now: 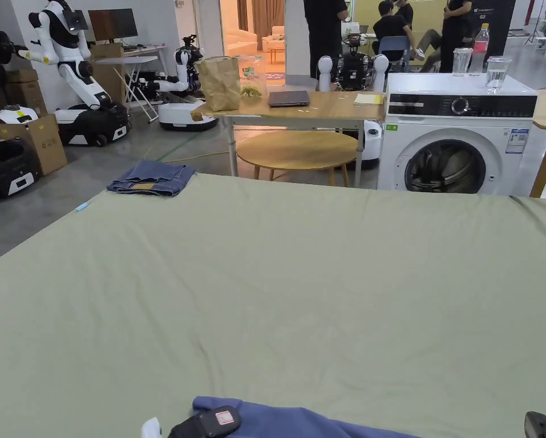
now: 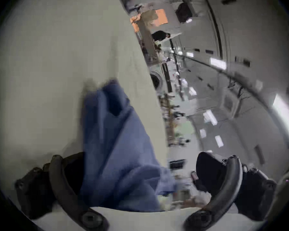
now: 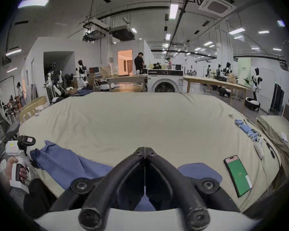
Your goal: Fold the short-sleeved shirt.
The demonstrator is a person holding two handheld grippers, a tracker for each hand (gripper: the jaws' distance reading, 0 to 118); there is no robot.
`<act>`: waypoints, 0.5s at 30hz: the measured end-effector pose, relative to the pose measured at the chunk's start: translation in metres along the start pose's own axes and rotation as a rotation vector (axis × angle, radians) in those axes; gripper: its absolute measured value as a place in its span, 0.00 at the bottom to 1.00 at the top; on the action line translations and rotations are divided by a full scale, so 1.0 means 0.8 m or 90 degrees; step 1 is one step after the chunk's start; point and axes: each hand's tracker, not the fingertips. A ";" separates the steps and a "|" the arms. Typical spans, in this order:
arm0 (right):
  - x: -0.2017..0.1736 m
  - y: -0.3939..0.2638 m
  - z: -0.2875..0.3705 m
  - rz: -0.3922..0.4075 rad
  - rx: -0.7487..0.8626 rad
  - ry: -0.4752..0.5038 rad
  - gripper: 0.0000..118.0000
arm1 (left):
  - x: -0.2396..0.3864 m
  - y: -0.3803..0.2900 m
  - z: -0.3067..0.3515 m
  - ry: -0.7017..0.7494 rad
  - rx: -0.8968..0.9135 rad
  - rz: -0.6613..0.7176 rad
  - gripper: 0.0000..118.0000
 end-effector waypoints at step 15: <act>0.006 0.007 0.009 0.010 0.015 -0.022 0.00 | 0.148 0.016 0.006 0.464 0.118 -0.537 0.08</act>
